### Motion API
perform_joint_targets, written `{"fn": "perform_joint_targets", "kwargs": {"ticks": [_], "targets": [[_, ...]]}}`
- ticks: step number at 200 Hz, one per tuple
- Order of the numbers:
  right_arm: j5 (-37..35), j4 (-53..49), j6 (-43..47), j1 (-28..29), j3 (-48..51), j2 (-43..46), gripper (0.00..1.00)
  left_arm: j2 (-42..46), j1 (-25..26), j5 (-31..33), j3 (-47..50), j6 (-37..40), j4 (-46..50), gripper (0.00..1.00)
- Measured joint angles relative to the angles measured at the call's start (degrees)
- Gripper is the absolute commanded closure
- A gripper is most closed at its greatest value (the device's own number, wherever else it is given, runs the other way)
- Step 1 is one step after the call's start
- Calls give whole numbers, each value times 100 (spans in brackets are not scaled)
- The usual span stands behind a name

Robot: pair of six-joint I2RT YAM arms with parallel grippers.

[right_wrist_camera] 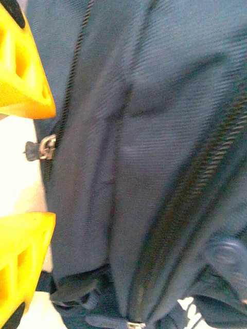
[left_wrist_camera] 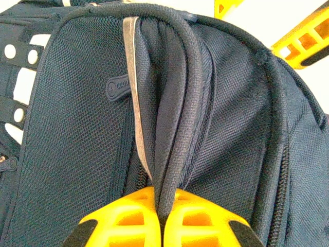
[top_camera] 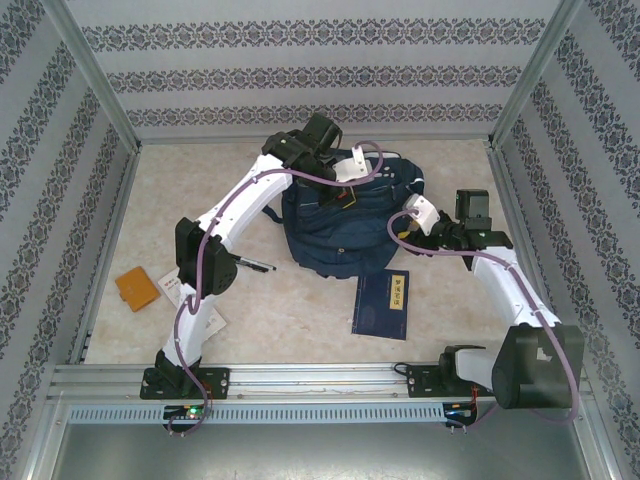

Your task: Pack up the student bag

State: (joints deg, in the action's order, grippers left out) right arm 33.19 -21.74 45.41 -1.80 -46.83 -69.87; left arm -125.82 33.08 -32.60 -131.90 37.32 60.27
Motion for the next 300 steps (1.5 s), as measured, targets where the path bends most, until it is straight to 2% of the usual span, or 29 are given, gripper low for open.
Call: {"fn": "perform_joint_targets", "kwargs": {"ticks": [47, 105, 172, 239, 269, 300], "targets": [[271, -466, 929, -297, -7, -315, 49, 72, -22, -42, 354, 269, -20, 100], [732, -28, 1746, -293, 247, -470, 51, 107, -22, -149, 468, 299, -111, 100], [846, 461, 1781, -293, 638, -619, 54, 236, -107, -203, 481, 254, -323, 100], [997, 892, 1473, -243, 796, -614, 52, 393, -133, -330, 623, 256, -378, 100], [1099, 914, 1436, -243, 796, -614, 68, 428, -133, -339, 680, 256, -391, 100], [1119, 916, 1453, -243, 796, -614, 79, 428, -136, -339, 691, 254, -409, 100]]}}
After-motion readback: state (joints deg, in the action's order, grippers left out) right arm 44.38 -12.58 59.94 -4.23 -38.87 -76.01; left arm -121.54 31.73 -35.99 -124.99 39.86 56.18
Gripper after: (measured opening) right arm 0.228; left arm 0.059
